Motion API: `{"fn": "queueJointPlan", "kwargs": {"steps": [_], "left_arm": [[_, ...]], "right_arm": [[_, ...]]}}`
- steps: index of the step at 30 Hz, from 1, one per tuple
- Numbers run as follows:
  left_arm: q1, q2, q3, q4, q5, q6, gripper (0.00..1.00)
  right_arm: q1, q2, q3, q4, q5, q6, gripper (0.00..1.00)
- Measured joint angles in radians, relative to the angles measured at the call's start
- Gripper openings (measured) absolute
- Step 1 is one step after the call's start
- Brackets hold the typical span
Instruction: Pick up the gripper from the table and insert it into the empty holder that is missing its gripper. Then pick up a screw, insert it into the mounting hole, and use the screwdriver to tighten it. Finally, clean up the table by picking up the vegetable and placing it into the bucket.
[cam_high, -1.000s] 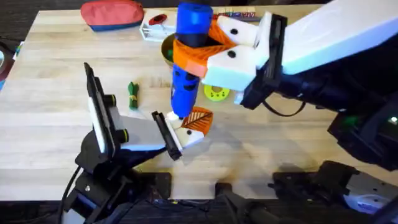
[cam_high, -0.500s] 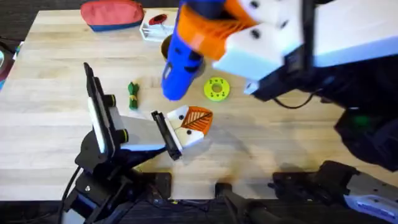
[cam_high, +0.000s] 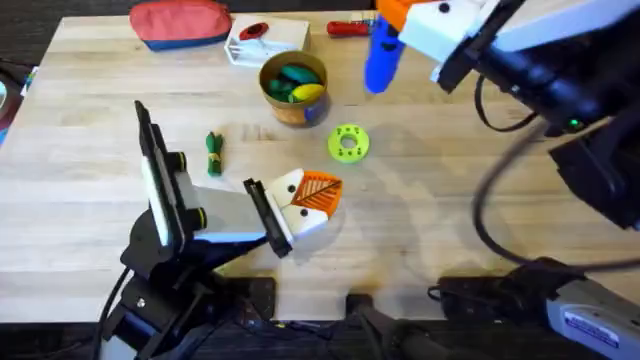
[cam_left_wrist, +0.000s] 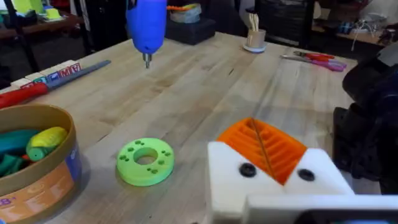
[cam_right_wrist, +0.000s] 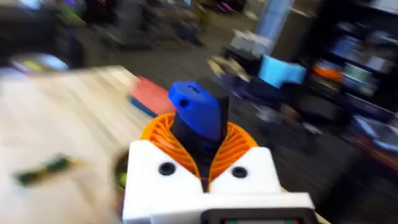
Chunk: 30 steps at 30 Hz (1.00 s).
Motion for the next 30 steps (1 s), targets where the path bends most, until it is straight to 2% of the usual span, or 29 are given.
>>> {"fn": "queueJointPlan", "kwargs": {"steps": [7,14,18,25,27,30], "left_arm": [[0.0,0.0,0.0,0.0,0.0,0.0,0.006],[0.0,0.0,0.0,0.0,0.0,0.0,0.006],[0.0,0.0,0.0,0.0,0.0,0.0,0.006],[0.0,0.0,0.0,0.0,0.0,0.0,0.006],[0.0,0.0,0.0,0.0,0.0,0.0,0.006],[0.0,0.0,0.0,0.0,0.0,0.0,0.006]], "right_arm": [[-0.149,0.175,0.0,-0.063,0.254,-0.438,0.006],[-0.188,0.423,0.0,-0.065,0.46,-0.88,0.006],[-0.188,0.532,0.0,-0.07,0.5,-0.989,0.006],[-0.186,0.64,0.002,-0.057,0.524,-1.067,0.009],[-0.186,0.657,0.004,-0.081,0.531,-1.076,0.126],[-0.181,0.672,0.005,-0.15,0.529,-1.081,0.538]]}}
